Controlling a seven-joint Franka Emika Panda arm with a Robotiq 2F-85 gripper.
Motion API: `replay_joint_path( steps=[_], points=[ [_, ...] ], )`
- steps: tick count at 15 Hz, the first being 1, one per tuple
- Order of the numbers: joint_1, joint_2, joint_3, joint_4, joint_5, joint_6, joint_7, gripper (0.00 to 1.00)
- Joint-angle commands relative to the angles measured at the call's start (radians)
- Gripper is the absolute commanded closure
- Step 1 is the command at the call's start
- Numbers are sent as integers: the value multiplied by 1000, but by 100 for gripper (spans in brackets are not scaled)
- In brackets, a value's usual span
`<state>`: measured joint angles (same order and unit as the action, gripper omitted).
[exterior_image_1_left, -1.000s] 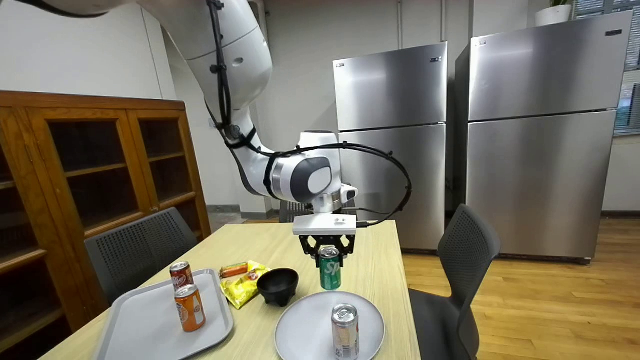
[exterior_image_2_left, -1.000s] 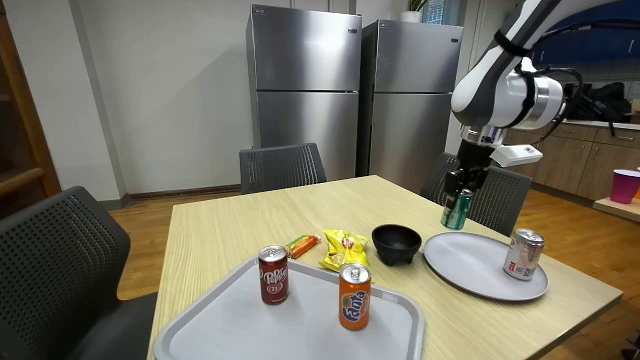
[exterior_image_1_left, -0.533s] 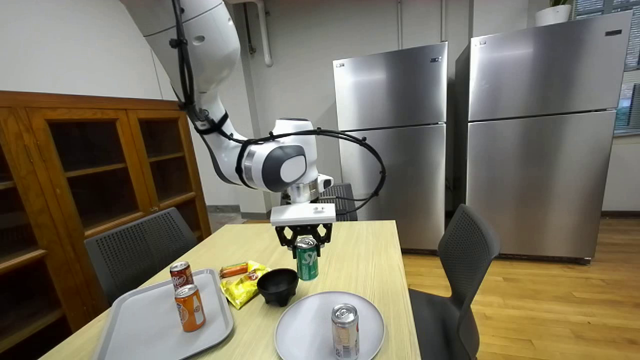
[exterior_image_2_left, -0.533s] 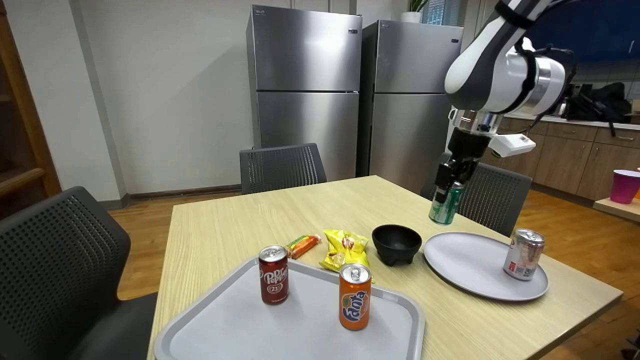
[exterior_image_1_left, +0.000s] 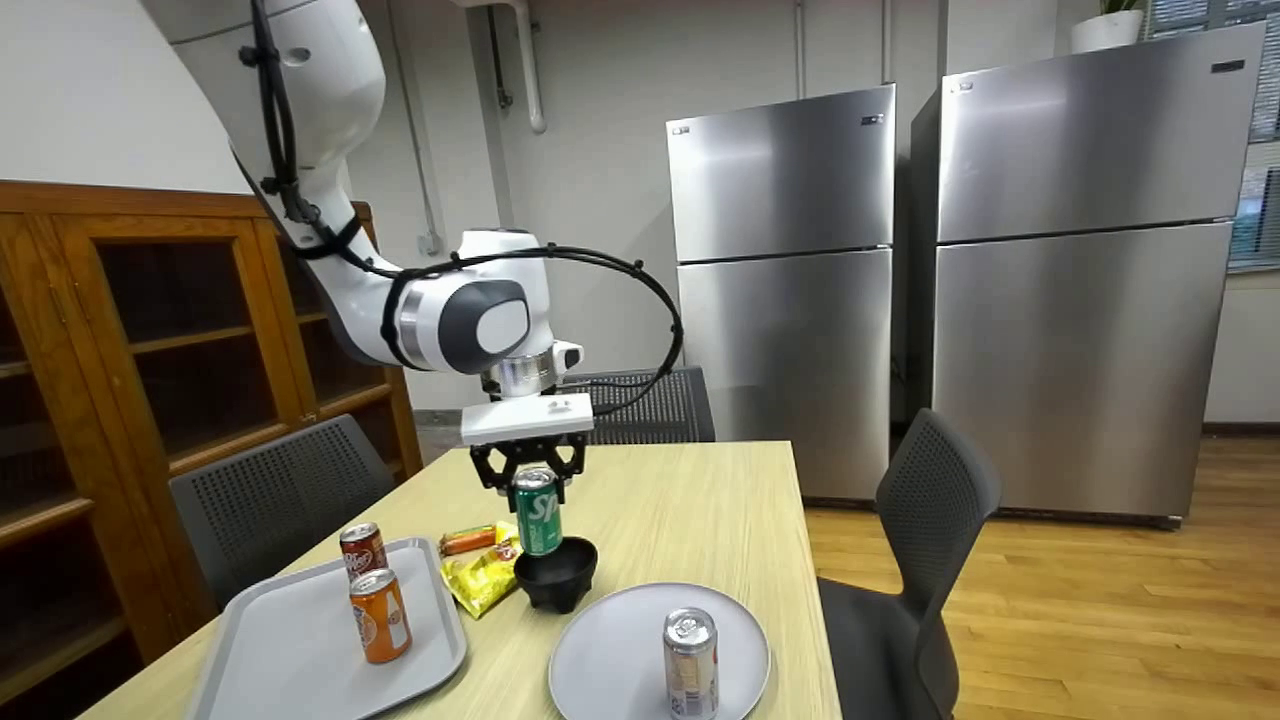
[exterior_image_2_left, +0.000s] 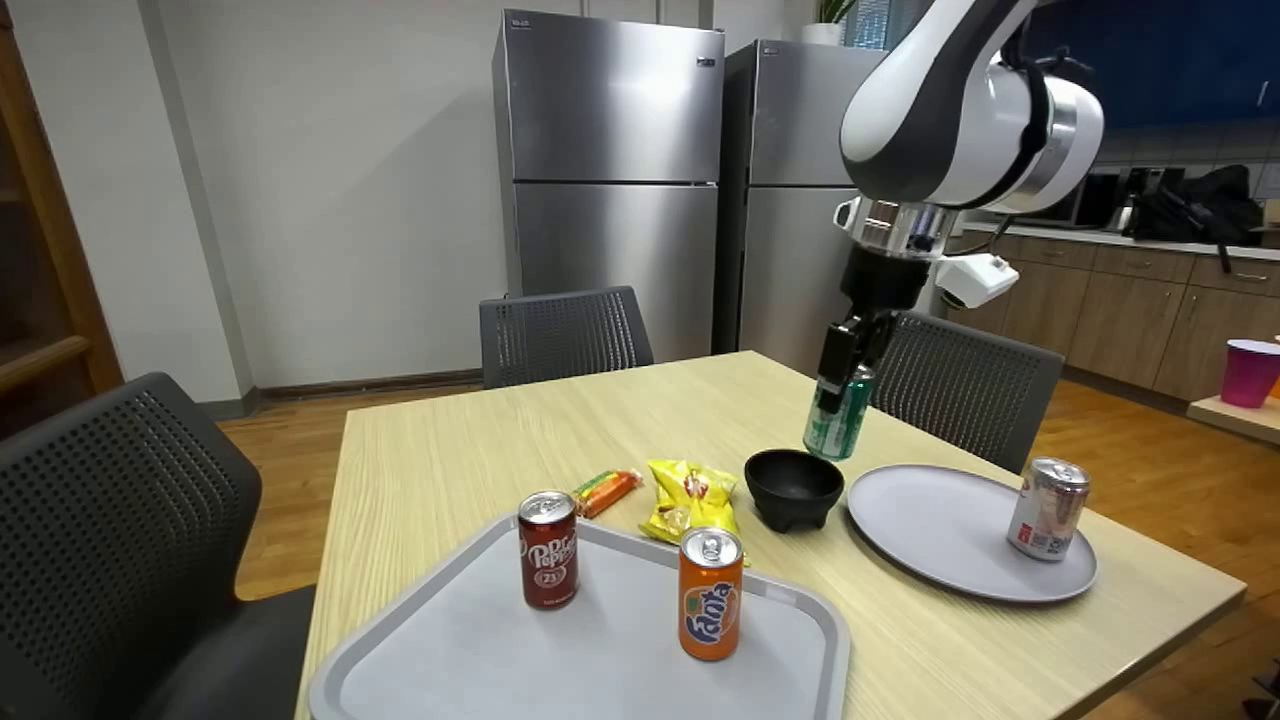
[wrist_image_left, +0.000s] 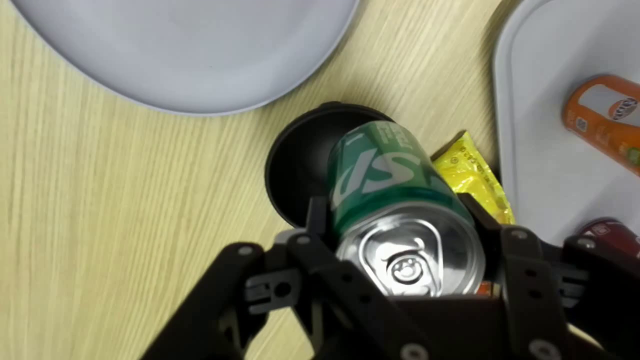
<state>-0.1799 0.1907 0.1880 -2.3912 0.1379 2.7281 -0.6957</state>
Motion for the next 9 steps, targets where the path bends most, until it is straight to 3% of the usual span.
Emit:
replay_joint_path(
  steps=[1, 9],
  points=[
    [74, -76, 9, -63, 15, 30, -16, 62],
    [229, -89, 62, -74, 5, 55, 13, 62]
  ],
)
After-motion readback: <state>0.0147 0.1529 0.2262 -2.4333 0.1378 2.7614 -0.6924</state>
